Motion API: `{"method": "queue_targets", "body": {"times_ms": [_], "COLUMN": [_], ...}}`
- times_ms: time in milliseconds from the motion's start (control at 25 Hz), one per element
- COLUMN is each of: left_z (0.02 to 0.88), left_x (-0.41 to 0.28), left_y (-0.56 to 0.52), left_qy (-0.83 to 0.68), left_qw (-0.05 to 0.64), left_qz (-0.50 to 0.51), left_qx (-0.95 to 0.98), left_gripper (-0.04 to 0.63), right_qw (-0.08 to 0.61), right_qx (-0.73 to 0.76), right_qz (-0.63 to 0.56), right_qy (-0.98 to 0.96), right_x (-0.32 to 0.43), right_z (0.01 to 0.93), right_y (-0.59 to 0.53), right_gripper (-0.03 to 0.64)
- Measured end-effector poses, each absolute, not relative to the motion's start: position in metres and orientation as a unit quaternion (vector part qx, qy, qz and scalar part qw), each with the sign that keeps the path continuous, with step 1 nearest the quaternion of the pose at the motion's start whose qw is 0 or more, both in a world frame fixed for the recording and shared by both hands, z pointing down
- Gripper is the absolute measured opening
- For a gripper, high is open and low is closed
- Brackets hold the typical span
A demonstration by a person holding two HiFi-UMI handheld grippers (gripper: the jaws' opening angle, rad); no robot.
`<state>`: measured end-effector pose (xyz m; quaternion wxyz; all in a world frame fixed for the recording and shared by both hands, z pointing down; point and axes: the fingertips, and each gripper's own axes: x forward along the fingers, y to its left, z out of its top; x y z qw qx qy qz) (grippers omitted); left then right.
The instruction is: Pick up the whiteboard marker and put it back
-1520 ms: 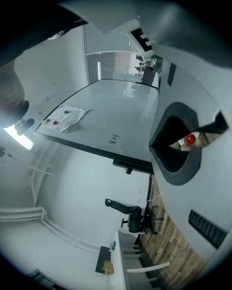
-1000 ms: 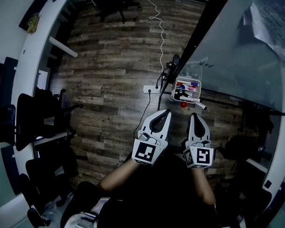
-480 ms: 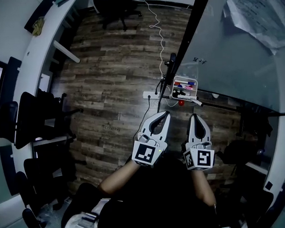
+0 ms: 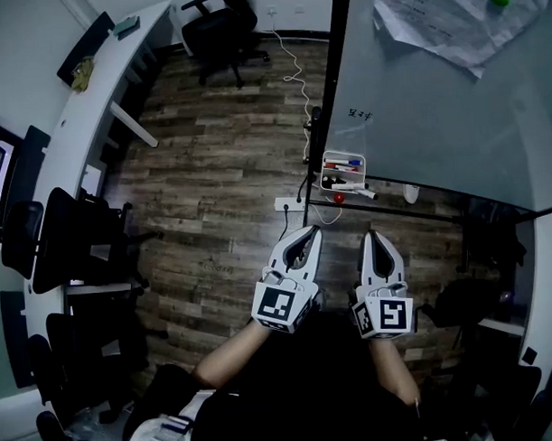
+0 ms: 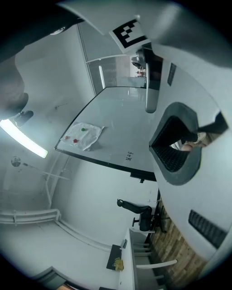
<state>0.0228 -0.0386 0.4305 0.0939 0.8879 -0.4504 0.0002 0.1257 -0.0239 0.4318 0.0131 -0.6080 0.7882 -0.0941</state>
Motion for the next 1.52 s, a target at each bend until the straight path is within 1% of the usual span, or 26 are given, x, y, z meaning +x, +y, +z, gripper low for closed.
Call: {"method": "queue_targets", "body": {"times_ms": [360, 600, 880, 1520], "left_z": [0.420, 0.419, 0.414, 0.418], "left_x": [0.027, 0.028, 0.024, 0.022], "left_y": [0.008, 0.019, 0.011, -0.012], "left_qy": [-0.456, -0.444, -0.435, -0.414], "left_qw": [0.088, 0.082, 0.079, 0.090], "left_qz": [0.005, 0.007, 0.001, -0.004], "left_qx": [0.886, 0.892, 0.897, 0.906], "left_gripper": [0.008, 0.008, 0.008, 0.008], "right_qw": [0.027, 0.031, 0.036, 0.024], "right_qx": [-0.597, -0.599, -0.605, -0.611], "right_qz": [-0.091, -0.095, -0.097, -0.098], "right_qy": [0.797, 0.795, 0.790, 0.785], "right_x": [0.127, 0.125, 0.121, 0.113], "right_z": [0.419, 0.418, 0.420, 0.424], "right_y": [0.018, 0.031, 0.031, 0.012], "right_gripper": [0.014, 0.014, 0.014, 0.014]}}
